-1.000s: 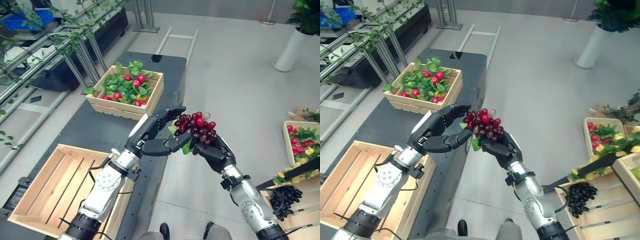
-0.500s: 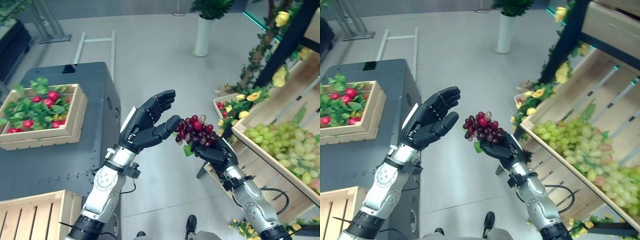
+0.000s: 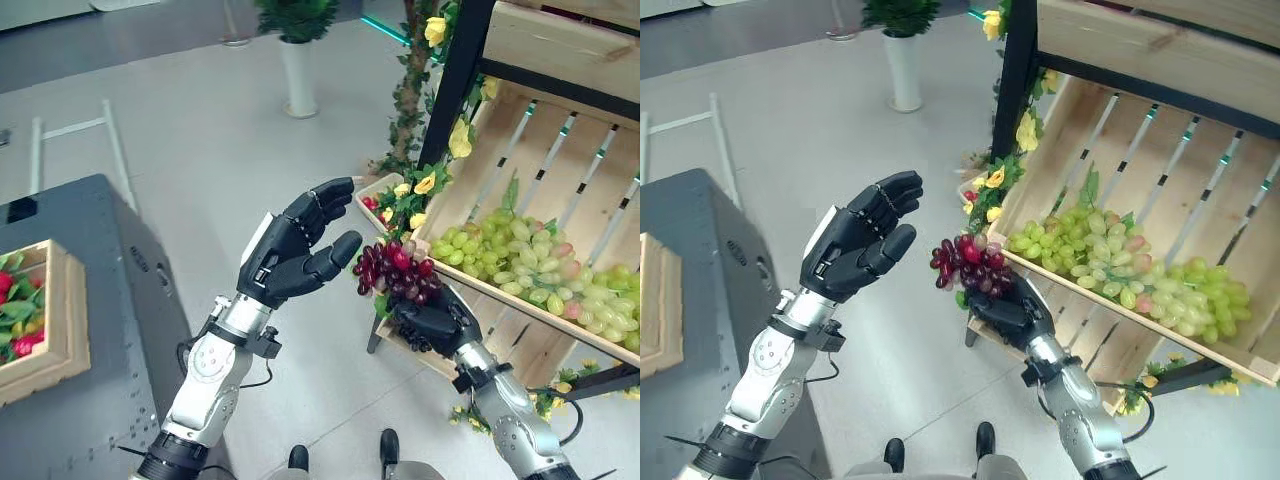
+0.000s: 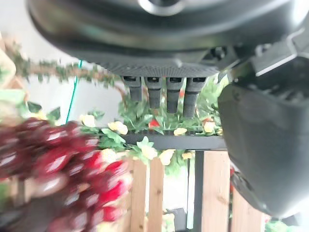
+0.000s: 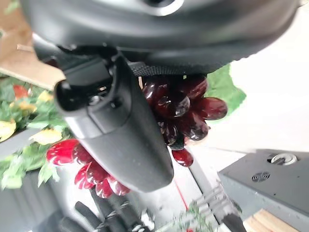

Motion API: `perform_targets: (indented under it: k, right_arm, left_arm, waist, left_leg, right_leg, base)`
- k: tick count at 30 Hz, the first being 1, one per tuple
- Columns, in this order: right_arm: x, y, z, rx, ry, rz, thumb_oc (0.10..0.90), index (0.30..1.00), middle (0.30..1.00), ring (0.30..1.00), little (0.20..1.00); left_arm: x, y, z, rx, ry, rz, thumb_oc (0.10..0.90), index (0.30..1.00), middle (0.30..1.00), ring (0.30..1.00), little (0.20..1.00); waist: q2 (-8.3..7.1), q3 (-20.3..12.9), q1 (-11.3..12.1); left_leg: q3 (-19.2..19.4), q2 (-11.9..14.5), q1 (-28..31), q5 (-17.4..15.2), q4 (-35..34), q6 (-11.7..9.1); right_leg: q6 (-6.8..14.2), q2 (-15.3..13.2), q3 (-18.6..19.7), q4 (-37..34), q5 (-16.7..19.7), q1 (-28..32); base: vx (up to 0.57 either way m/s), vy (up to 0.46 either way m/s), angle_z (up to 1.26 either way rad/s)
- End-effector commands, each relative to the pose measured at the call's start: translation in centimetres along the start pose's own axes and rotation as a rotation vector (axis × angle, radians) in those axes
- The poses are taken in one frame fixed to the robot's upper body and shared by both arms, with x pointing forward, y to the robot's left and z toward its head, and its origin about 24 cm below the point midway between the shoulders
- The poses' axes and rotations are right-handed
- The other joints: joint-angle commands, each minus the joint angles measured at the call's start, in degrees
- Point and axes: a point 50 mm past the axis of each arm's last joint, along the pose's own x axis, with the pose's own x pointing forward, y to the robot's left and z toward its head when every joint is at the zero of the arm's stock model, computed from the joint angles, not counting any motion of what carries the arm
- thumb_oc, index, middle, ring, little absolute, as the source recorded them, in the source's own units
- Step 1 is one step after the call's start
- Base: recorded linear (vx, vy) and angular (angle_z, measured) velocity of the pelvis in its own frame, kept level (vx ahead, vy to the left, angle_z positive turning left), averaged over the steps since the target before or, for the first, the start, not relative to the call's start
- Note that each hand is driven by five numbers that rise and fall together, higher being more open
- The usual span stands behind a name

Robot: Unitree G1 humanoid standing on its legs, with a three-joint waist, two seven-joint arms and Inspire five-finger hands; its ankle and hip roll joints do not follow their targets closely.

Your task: Pick up the fruits from the basket on one side to the basket on the other side

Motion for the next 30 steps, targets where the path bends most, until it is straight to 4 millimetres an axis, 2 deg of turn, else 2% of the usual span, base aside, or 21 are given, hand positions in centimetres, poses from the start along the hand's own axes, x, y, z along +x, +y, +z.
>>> perform_targets:
  k: [1, 9, 17, 24, 30]
  right_arm:
    - [2.0, 2.0, 5.1, -0.003, -0.263, 0.155, 0.400, 0.300, 0.300, 0.300, 0.300]
    - [2.1, 2.0, 2.6, 0.063, -0.196, 0.152, 0.400, 0.300, 0.300, 0.300, 0.300]
    - [3.1, 2.3, 2.8, 0.036, -0.183, 0.235, 0.400, 0.300, 0.300, 0.300, 0.300]
    - [3.1, 1.4, 1.0, 0.038, -0.085, 0.202, 0.400, 0.300, 0.300, 0.300, 0.300]
    - [3.4, 0.5, 0.6, 0.051, -0.081, 0.139, 0.400, 0.300, 0.300, 0.300, 0.300]
  left_arm:
    - [1.1, 0.8, 3.8, 0.005, -0.231, 0.021, 0.800, 0.900, 0.900, 0.900, 0.900]
    - [1.0, 1.0, 4.0, -0.016, -0.259, 0.078, 0.800, 0.900, 0.900, 0.900, 0.900]
    - [1.7, 1.2, 4.6, -0.003, -0.319, 0.087, 0.800, 0.900, 0.900, 0.900, 0.900]
    - [1.8, 1.0, 4.6, -0.004, -0.321, 0.067, 0.800, 0.900, 0.900, 0.900, 0.900]
    - [2.1, 0.7, 4.8, -0.004, -0.340, 0.052, 0.800, 0.900, 0.900, 0.900, 0.900]
  waist:
    - [-0.07, -5.46, 0.31]
    - [-0.63, -3.95, 0.77]
    - [-1.25, -1.01, 2.36]
    - [-1.60, 0.74, 3.78]
    - [-1.72, 2.59, 4.47]
  left_leg:
    - [0.06, 1.18, -0.16, -2.74, 1.67, -1.31]
    - [-0.17, 0.93, 0.04, -3.57, 2.22, -0.48]
    - [-1.62, 0.86, -3.09, -3.13, 3.39, -0.66]
    - [-2.46, 0.71, -3.30, -2.36, 2.04, -0.70]
    - [-2.66, 0.73, -4.32, -1.96, 1.69, -0.86]
  right_leg:
    - [2.26, -2.80, -1.82, 3.69, -5.33, 3.55]
    - [2.45, -2.64, -2.21, 4.66, -5.43, 2.69]
    - [2.37, -2.02, -3.21, 7.68, -6.60, -0.16]
    - [2.91, -2.27, -4.16, 5.85, -5.64, 0.64]
    - [3.42, -2.55, -5.07, 5.31, -4.95, 0.17]
  base:
    - [0.06, 0.078, 0.04]
    - [0.03, 0.010, 0.00]
    - [-0.09, -0.031, 0.01]
    - [-0.05, -0.031, 0.05]
    - [-0.07, -0.033, 0.04]
